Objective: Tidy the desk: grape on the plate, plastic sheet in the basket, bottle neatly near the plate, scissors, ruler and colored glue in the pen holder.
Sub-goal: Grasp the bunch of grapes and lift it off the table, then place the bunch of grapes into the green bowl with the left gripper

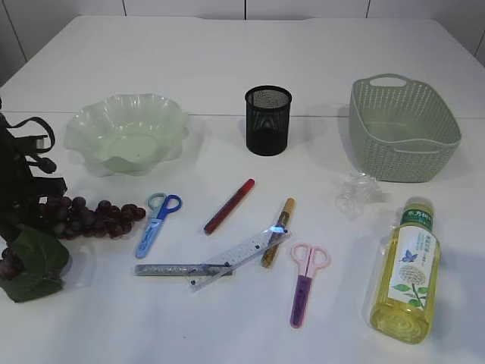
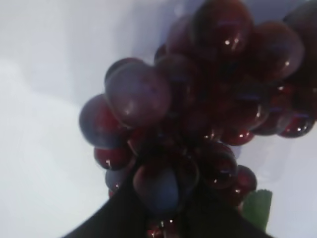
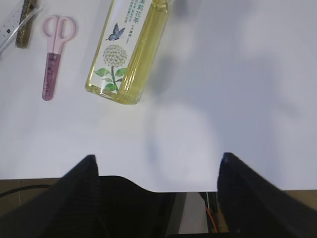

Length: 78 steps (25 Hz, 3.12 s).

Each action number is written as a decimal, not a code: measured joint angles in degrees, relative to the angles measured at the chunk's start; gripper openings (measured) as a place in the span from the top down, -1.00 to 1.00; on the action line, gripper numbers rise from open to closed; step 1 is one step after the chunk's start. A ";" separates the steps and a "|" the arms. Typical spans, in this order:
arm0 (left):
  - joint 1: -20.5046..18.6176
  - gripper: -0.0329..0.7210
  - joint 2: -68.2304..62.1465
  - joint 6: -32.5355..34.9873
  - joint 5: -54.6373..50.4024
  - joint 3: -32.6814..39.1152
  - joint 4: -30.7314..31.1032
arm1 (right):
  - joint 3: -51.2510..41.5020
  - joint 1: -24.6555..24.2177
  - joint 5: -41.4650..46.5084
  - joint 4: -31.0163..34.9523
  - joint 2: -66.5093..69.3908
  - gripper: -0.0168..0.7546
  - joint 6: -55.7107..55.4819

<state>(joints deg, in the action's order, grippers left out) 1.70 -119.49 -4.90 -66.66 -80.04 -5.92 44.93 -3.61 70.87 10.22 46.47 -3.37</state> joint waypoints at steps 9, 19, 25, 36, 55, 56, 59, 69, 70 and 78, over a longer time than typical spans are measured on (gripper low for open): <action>0.00 0.69 3.46 0.20 -1.57 0.00 -0.83 | 0.00 0.00 0.00 -1.80 0.00 -0.54 0.00; 0.00 0.70 7.72 0.57 -1.82 0.00 -2.59 | 0.00 0.00 0.00 -1.83 0.00 -0.54 0.00; 0.00 0.71 9.78 2.15 -1.92 0.00 -5.72 | 0.00 0.00 0.13 -1.93 0.00 -0.54 0.00; 0.00 0.71 15.00 2.66 -2.68 0.00 -6.44 | 0.00 0.00 0.25 -2.12 0.00 -0.54 0.00; 0.00 0.71 21.36 3.25 -3.06 0.00 -9.41 | 0.00 0.00 0.27 -2.25 0.00 -0.54 0.00; 0.00 0.71 21.73 3.29 -3.06 0.00 -9.41 | 0.00 0.00 0.27 -2.25 0.00 -0.54 0.00; 0.00 0.71 22.35 3.39 -3.40 -1.75 -9.41 | 0.00 0.00 0.27 -2.25 0.00 -0.54 0.00; 0.00 0.71 22.35 3.39 -4.26 -12.11 -10.19 | 0.00 0.00 0.27 -2.71 0.08 -0.54 0.00; 0.00 0.71 22.35 3.39 -4.30 -12.98 -10.19 | 0.00 0.00 0.27 -2.71 0.08 -0.54 0.00; 0.00 0.71 21.97 3.39 -1.18 -15.49 -10.68 | 0.00 0.00 0.27 -2.80 0.08 -0.54 0.00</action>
<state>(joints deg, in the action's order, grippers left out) 1.70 -97.52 -1.51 -67.84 -95.53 -16.60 44.93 -3.61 71.15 7.43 46.55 -3.37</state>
